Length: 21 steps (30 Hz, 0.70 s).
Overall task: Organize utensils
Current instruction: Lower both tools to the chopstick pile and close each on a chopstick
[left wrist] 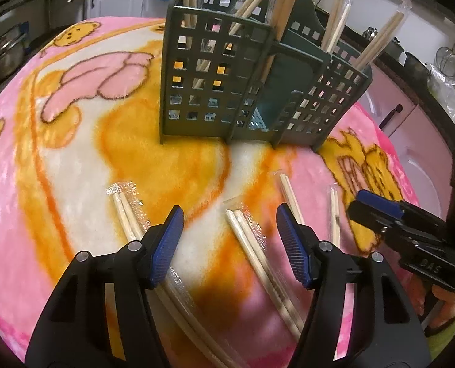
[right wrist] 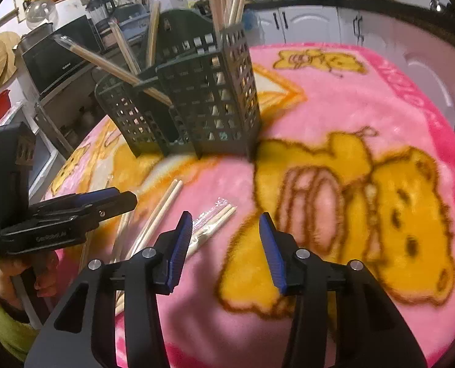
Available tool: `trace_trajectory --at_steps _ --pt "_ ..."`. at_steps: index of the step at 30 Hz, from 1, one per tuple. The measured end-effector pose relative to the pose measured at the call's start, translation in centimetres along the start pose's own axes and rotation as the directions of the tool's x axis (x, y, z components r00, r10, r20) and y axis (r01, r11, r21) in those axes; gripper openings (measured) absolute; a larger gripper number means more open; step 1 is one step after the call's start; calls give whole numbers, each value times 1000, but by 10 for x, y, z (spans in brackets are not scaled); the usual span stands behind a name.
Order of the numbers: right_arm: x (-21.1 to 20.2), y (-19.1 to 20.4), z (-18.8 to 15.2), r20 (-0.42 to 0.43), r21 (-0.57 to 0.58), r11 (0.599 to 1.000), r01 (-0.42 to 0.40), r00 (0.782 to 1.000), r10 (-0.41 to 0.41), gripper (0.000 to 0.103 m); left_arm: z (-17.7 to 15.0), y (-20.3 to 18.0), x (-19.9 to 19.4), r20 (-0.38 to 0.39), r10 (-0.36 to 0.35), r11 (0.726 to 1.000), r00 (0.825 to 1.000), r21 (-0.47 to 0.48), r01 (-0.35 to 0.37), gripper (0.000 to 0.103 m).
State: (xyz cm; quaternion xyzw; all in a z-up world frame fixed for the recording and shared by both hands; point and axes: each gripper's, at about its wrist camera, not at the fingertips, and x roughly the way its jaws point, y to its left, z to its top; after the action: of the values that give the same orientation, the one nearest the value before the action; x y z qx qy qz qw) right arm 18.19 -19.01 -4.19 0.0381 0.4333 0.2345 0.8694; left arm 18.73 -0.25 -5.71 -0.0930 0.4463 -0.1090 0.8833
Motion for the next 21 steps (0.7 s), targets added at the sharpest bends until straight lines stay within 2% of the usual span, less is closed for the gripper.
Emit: trace_trajectory --at_steps 7,11,14,18,21 --pt "17 -5 9 -37 53 998 -26 999 28 38 -1 -5 3 -11 -8 1000 1000 19 9 54" --pt "24 -5 14 -50 49 999 -12 999 15 28 2 -7 5 -10 -14 1000 1000 23 14 47" --pt "25 -5 14 -48 43 999 5 999 -3 21 3 -8 9 -21 -19 1000 1000 23 20 35" --pt "24 -2 12 -26 15 999 29 999 -29 11 6 -12 14 -30 18 999 999 38 -17 29" --pt "23 -5 11 -11 30 999 15 1000 -15 9 6 -16 16 -24 34 998 999 57 -32 28"
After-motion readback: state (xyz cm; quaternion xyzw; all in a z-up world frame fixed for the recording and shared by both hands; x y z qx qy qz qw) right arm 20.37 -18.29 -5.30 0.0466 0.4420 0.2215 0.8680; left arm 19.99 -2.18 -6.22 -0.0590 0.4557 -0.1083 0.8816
